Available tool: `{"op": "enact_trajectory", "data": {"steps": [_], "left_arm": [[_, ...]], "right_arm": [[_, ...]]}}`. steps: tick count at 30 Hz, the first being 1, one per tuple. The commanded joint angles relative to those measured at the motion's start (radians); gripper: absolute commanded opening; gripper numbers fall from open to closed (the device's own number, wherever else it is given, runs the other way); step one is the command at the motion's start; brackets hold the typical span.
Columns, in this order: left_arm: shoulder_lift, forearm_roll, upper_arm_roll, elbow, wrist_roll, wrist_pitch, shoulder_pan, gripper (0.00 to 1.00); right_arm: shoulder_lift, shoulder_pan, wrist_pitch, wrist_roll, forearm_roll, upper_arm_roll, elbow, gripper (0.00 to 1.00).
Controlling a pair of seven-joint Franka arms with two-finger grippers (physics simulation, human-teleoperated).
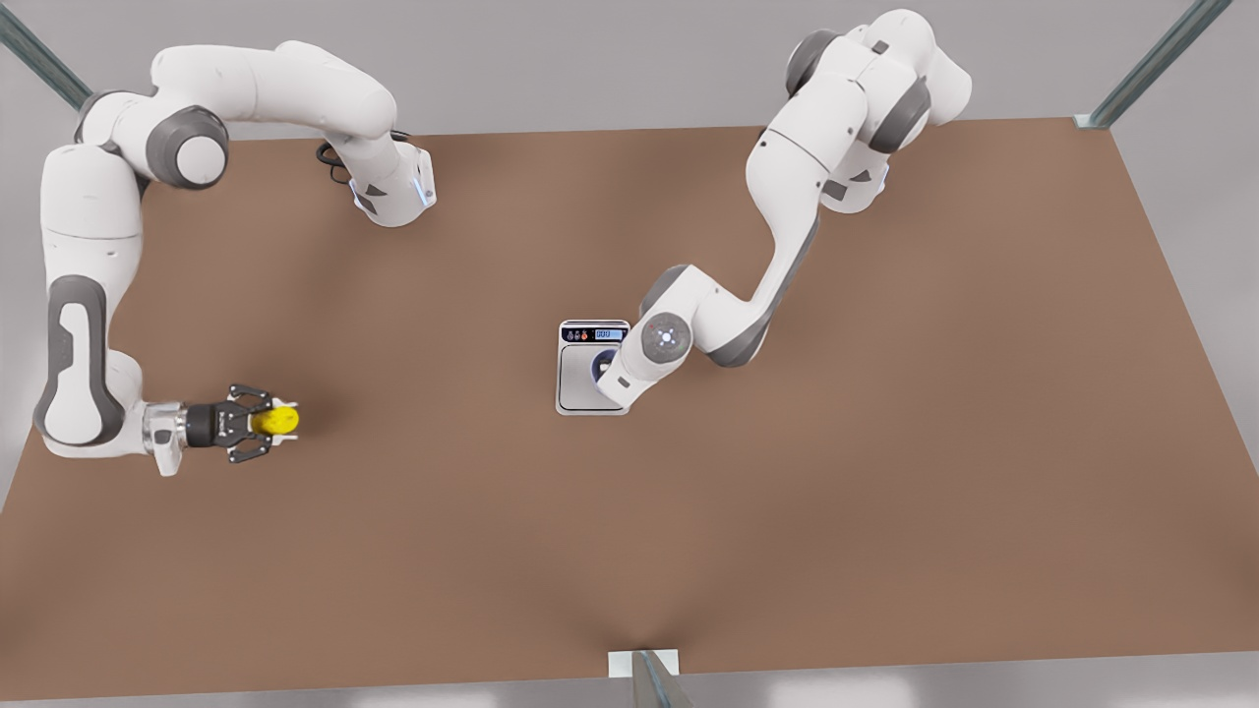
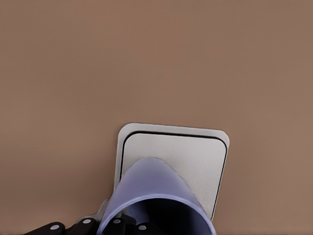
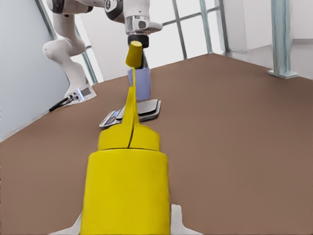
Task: Move cup to the weight, pick up sauce bottle, pour sauce
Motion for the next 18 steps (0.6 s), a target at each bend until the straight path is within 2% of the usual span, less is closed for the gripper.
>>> {"op": "enact_trajectory", "data": {"steps": [1,2,3,4,6,9,18], "left_arm": [[0.002,-0.085,0.000,0.000,0.003,0.006,0.000,0.28],[0.008,-0.085,0.000,0.000,0.003,0.011,0.000,0.44],[0.011,-0.085,0.000,0.000,0.003,0.017,-0.002,0.84],[0.014,-0.085,0.000,0.000,0.002,0.017,-0.006,1.00],[0.014,-0.085,0.000,0.000,0.002,0.017,-0.006,1.00],[0.014,-0.083,0.002,0.000,0.000,0.017,-0.008,1.00],[0.008,-0.083,0.003,0.003,0.003,0.016,-0.006,1.00]], "right_arm": [[-0.031,0.008,0.002,0.023,-0.010,0.001,0.000,0.41],[-0.095,0.054,0.006,0.086,-0.030,0.001,0.003,0.41],[-0.131,0.114,0.015,0.145,-0.058,0.000,0.017,0.41],[-0.166,0.163,0.066,0.178,-0.078,0.000,0.009,0.41],[-0.231,0.300,0.131,0.338,-0.144,0.000,0.018,0.41],[-0.244,0.470,0.166,0.565,-0.280,0.001,0.121,0.42],[-0.246,0.783,0.253,0.821,-0.426,0.001,0.219,0.42]]}}
